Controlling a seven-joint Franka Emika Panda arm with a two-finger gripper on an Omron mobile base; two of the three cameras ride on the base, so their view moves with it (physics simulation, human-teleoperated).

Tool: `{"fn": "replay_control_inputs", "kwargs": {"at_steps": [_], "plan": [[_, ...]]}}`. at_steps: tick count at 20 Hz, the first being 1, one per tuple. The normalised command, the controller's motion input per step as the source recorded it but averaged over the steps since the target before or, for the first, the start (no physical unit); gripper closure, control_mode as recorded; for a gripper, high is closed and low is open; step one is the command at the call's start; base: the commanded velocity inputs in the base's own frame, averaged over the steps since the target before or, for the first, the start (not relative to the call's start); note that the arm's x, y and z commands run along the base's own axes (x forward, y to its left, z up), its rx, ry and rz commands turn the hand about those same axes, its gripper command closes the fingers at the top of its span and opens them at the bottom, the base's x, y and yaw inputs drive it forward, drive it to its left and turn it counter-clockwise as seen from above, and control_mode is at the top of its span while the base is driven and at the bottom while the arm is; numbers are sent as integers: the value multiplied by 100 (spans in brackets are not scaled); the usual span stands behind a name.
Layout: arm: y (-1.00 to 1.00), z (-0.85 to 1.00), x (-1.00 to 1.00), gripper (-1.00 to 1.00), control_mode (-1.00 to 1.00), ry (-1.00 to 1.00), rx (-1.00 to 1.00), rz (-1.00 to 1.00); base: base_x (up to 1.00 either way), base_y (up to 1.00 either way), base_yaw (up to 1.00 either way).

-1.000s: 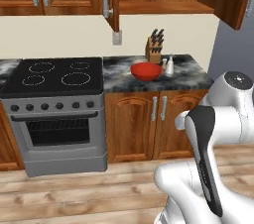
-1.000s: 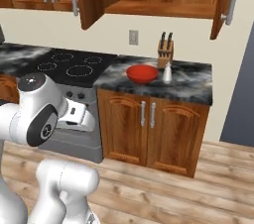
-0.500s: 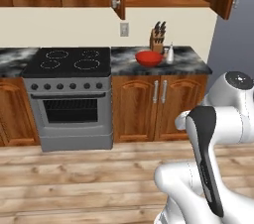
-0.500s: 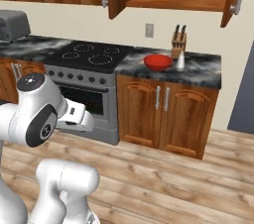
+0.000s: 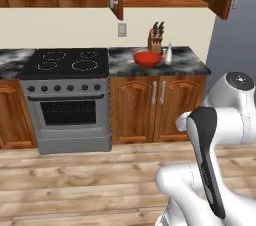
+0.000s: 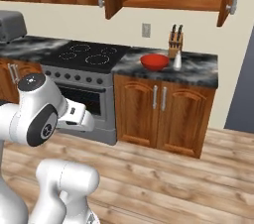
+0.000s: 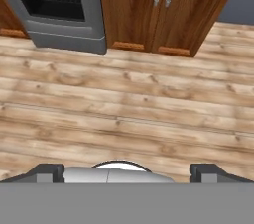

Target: Retrieve the bottle and the shaker from the cabinet and place them next to the mixing bowl on the counter. Then add garlic from the fridge to the mixing bowl.

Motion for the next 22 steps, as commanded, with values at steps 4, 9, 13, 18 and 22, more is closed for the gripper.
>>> {"fn": "replay_control_inputs", "kwargs": {"at_steps": [4,9,13,18,22], "plan": [[0,0,0,-100,100,0,0,0,-35,0,-27],[0,0,0,-100,100,0,0,0,-21,0,-38],[0,0,0,-100,100,0,0,0,-14,0,-40],[0,0,0,-100,100,0,0,0,-5,0,-41],[0,0,0,-100,100,0,0,0,0,8,-44]]}}
